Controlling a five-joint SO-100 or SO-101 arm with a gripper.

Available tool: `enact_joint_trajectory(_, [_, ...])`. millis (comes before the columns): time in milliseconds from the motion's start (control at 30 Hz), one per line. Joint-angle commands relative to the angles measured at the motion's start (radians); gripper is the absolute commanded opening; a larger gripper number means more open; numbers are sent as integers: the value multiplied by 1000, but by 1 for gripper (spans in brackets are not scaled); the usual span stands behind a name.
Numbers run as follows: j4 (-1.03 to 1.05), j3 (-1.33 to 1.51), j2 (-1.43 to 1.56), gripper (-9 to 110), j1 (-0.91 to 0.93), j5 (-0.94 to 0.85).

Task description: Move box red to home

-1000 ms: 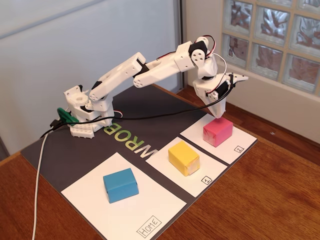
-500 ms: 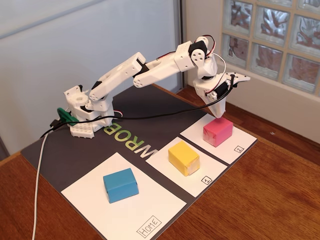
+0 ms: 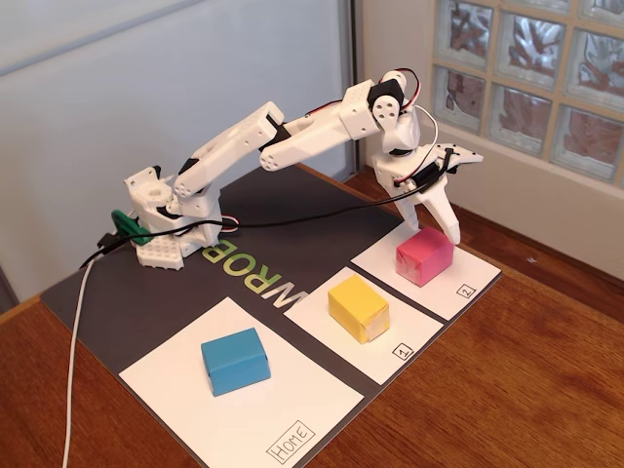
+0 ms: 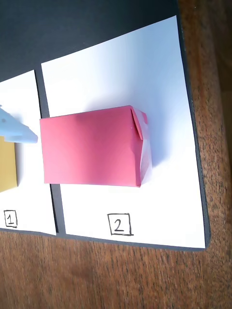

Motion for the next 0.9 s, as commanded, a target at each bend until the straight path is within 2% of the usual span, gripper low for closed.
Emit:
enact_joint_trajectory(0, [17,-49,35,46,-20,3])
enact_joint_trajectory(467, [46,-49,38,51,-61,17])
enact_joint_trajectory(867, [166,-49,11,49,-64,63])
